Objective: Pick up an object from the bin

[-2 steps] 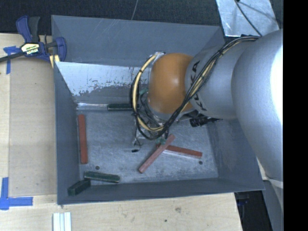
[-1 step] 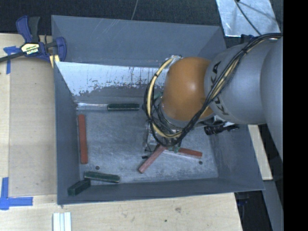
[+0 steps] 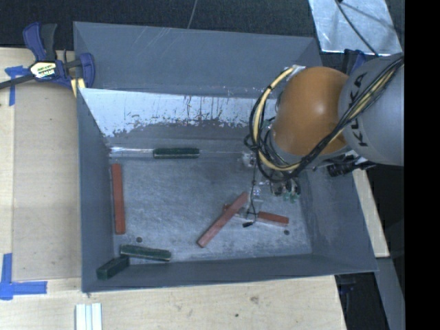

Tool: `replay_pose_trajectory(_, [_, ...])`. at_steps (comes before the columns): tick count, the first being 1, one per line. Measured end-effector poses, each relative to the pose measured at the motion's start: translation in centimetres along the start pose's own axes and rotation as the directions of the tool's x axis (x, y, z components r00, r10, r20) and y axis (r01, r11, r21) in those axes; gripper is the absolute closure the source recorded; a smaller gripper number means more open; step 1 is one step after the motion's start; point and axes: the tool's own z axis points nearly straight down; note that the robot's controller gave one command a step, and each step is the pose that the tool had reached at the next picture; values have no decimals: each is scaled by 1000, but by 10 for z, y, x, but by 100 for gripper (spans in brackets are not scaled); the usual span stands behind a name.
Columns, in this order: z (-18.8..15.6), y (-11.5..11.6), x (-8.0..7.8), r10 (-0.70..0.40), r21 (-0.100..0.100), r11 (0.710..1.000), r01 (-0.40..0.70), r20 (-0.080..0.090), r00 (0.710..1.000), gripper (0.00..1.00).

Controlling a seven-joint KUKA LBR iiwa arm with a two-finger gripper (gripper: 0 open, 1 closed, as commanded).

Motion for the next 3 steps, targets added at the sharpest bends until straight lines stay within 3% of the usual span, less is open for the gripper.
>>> replay_pose_trajectory(1, [0,0,0,0,0,1000,0,0,1000,0])
replay_pose_trajectory(2, [74,-36,35,25,1,1000,-25,-3,1000,100])
replay_pose_trajectory(3, [74,-36,35,26,1,1000,-26,-3,1000,100])
